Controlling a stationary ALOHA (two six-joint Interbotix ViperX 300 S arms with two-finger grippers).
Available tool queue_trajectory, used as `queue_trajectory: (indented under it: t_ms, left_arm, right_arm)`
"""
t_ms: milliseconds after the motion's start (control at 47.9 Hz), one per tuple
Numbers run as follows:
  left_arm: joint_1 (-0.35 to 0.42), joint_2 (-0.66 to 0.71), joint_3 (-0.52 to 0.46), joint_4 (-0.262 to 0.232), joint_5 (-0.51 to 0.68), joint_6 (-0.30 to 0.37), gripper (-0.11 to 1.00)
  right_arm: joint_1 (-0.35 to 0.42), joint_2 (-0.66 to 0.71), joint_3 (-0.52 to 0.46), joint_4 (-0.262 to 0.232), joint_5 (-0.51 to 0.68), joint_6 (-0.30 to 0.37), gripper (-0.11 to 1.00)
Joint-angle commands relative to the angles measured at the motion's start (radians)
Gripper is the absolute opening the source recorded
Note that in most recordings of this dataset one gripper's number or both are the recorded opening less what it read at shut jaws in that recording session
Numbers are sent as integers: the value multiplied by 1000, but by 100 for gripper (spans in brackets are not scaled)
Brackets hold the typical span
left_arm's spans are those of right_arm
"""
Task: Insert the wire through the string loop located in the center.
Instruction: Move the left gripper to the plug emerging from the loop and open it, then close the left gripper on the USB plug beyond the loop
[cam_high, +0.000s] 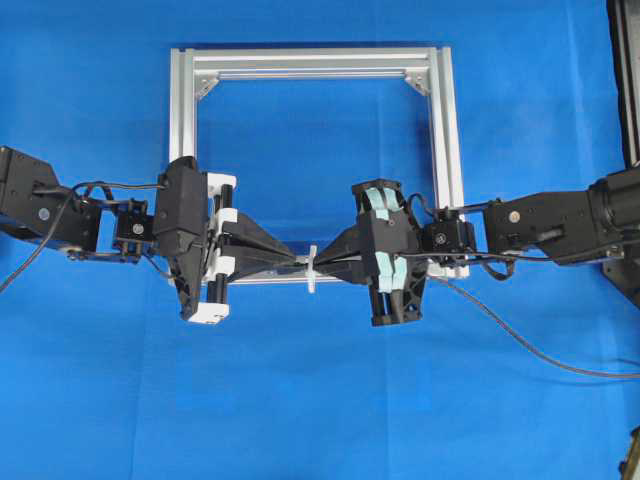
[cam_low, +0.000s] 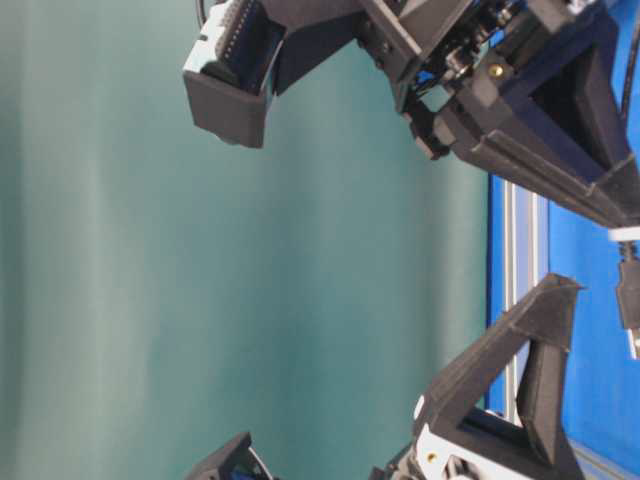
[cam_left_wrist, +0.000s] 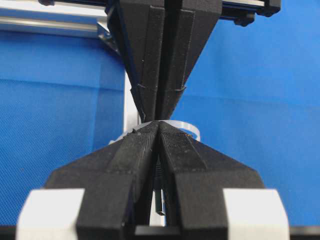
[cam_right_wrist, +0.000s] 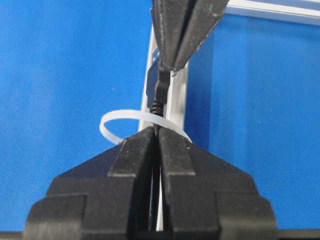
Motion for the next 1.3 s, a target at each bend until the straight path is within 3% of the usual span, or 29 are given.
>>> queue_trajectory:
  t_ms: [0, 397, 480, 648, 752, 1274]
  left_arm:
    - [-5, -18, -14, 2, -5, 2, 0]
    - [-40, -18, -12, 2, -3, 3, 5]
    - [-44, -17, -15, 2, -2, 0, 24]
    - [-44, -15, -21, 2, 17, -8, 76]
    - [-44, -14, -25, 2, 25, -8, 92]
    - [-35, 38, -35, 2, 49, -9, 93]
  right_arm:
    - [-3, -11, -11, 0, -6, -2, -3]
    - [-3, -11, -9, -2, -6, -2, -3]
    - [-3, -12, -11, -2, -6, -2, -3]
    - [-3, -12, -11, -2, -6, -2, -3]
    - [-3, -11, -9, -2, -6, -2, -3]
    - [-3, -11, -9, -2, -11, -3, -3]
